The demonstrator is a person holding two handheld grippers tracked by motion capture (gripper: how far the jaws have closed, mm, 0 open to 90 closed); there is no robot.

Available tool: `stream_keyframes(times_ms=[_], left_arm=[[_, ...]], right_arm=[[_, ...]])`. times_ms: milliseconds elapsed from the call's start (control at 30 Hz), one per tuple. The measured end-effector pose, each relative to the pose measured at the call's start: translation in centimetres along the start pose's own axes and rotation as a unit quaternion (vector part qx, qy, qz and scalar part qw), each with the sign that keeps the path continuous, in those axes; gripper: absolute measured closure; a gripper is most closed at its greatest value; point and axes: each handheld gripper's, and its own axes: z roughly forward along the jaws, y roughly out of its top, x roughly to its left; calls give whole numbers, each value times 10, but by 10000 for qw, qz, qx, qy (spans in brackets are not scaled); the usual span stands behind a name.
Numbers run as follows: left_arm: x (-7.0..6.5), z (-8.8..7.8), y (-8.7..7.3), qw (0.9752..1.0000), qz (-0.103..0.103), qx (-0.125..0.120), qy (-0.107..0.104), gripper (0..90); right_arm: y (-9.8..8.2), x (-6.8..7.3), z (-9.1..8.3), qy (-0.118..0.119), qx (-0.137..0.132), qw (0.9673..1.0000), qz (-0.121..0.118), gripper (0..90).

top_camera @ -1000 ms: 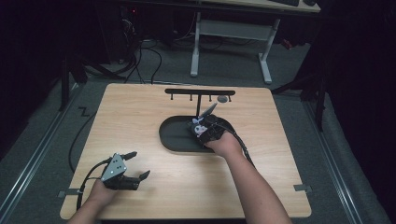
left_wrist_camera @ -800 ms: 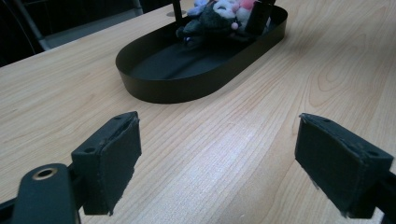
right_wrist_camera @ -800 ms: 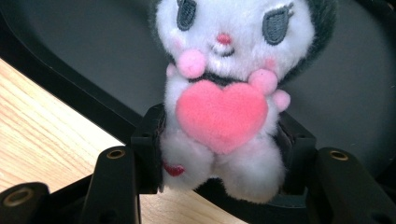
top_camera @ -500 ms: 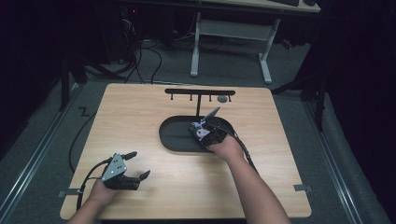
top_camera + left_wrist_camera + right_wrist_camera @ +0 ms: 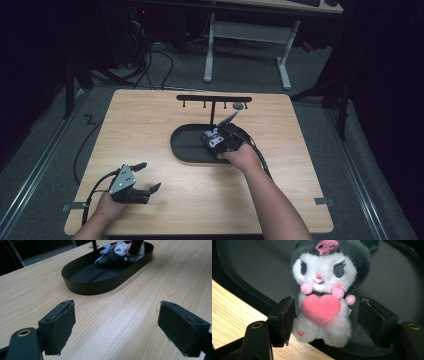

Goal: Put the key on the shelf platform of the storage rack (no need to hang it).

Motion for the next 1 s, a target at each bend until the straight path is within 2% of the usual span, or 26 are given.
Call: stream_keyframes(times_ms=[133,267,333,467,500,733,1000], left_arm=[[0,0,0,10000,0,1,-6,154],[0,0,0,10000,2,7,-2,154],[0,0,0,10000,11,5,-10,154],[1,2,0,10000,3,12,-25,154],[1,2,1,10000,6,18,-26,154],[0,3,1,10000,42,50,-28,154],[0,3,1,10000,52,66,-15,154]], right_arm=[[0,-1,-1,19,-27,10000,-34,298],[0,0,-3,1,-15,10000,34,286],[0,0,-5,-17,-53,9999,-117,288],[-2,4,-15,-26,-174,9998,-108,276],[-3,4,-18,-52,-217,9996,-185,272],[-14,2,-28,-161,-249,9993,-238,264],[-32,-7,-34,-83,-475,9988,-118,265]])
